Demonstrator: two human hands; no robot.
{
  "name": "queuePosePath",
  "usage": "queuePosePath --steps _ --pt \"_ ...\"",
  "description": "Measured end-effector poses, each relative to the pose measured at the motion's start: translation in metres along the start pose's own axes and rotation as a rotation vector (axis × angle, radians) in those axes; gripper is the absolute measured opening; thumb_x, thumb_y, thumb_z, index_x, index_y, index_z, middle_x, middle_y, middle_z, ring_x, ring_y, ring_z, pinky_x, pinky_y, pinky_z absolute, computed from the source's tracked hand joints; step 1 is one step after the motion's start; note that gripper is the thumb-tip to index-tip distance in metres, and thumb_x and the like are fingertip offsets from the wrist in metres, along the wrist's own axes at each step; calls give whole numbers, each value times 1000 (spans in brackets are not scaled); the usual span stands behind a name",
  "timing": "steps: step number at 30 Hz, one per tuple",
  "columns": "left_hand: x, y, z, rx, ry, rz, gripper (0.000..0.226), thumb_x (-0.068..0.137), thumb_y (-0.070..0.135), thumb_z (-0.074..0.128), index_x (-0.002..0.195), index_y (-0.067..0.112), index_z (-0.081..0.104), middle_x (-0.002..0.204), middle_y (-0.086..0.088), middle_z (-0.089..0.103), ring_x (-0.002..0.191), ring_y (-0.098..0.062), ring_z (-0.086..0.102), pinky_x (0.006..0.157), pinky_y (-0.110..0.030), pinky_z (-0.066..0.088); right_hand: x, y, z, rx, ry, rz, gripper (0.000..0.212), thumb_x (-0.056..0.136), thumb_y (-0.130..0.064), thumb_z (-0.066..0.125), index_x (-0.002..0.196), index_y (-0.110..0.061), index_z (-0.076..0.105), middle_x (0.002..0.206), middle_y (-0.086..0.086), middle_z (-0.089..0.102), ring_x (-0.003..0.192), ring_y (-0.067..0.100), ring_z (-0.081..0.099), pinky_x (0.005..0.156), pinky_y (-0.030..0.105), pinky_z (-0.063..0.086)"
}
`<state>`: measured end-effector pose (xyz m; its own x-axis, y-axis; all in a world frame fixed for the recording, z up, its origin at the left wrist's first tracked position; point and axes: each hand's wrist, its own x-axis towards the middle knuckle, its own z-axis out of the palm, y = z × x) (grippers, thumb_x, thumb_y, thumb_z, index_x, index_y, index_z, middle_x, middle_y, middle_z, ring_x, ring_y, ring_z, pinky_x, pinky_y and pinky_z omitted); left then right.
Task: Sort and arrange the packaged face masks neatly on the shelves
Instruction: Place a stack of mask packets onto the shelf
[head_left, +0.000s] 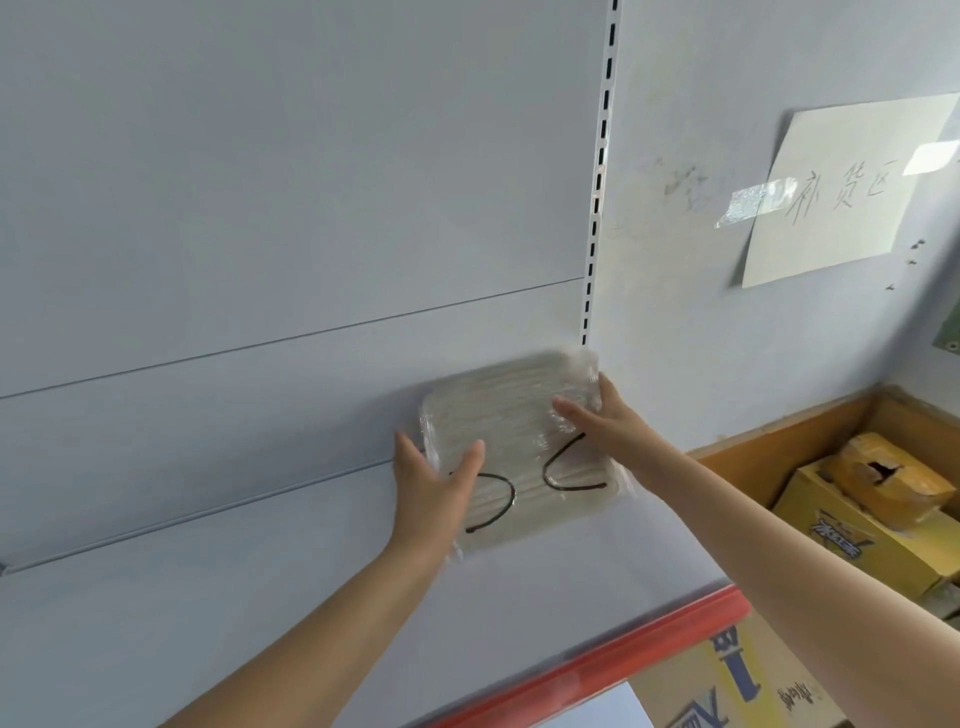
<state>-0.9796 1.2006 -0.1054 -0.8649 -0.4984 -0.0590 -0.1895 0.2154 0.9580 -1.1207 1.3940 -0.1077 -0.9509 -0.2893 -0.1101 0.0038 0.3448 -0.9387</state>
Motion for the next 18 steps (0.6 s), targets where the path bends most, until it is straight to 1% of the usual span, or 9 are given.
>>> queuePosePath --steps 2,3,5,7,9,11,13,16,18 --pt "5 3 10 -156 -17 -115 90 69 51 73 147 25 36 146 2 55 131 -19 54 116 -43 39 4 3 7 -83 69 -31 97 71 -59 79 150 -25 33 128 0 62 122 22 57 106 40 46" --pt "6 4 14 -187 -28 -127 78 66 45 71 138 29 44 132 5 64 118 -16 62 110 -43 45 4 -1 7 -87 103 -46 82 75 -52 79 143 -25 42 118 -1 66 115 22 61 101 41 49" --pt "6 4 17 -221 -59 -113 68 65 40 71 128 34 49 120 8 69 109 -15 66 106 -45 49 3 -10 1 -86 100 -101 66 80 -46 77 137 -26 49 111 -2 68 109 20 63 97 40 51" --pt "4 5 14 -177 -58 -71 64 71 40 71 131 33 48 126 8 67 114 -15 65 108 -45 48 0 -16 -10 -120 116 -141 53 85 -45 73 130 -26 54 108 -6 67 105 18 62 89 34 49" --pt "5 1 10 -89 -29 -25 74 83 40 71 147 27 37 147 6 54 133 -16 53 116 -41 39 -3 -14 -12 -155 123 -113 48 87 -46 70 124 -20 54 110 -5 63 106 18 58 85 31 44" --pt "2 -2 8 -49 -76 -8 96 87 40 73 160 22 13 162 7 32 147 -15 35 123 -39 28 -3 -2 -8 -158 93 -50 66 84 -57 68 132 -18 46 121 -4 57 112 18 54 93 33 43" --pt "-2 -4 10 -27 -161 24 108 84 35 77 161 28 1 163 9 26 147 -11 32 122 -33 27 -6 6 -1 -65 81 -30 70 83 -60 67 137 -21 44 120 -4 60 113 18 57 94 32 45" --pt "-2 -3 14 42 -237 73 114 84 6 76 160 28 -7 153 12 32 136 -6 39 104 -16 32 -11 2 3 0 117 -108 54 91 -47 65 138 -26 46 111 -13 63 102 5 61 81 20 45" --pt "-2 -6 14 114 -205 111 118 83 1 74 160 23 -13 160 7 25 142 -9 34 110 -15 31 -10 -1 -4 10 40 -143 63 91 -44 68 144 -27 39 122 -12 64 108 5 63 91 21 48"
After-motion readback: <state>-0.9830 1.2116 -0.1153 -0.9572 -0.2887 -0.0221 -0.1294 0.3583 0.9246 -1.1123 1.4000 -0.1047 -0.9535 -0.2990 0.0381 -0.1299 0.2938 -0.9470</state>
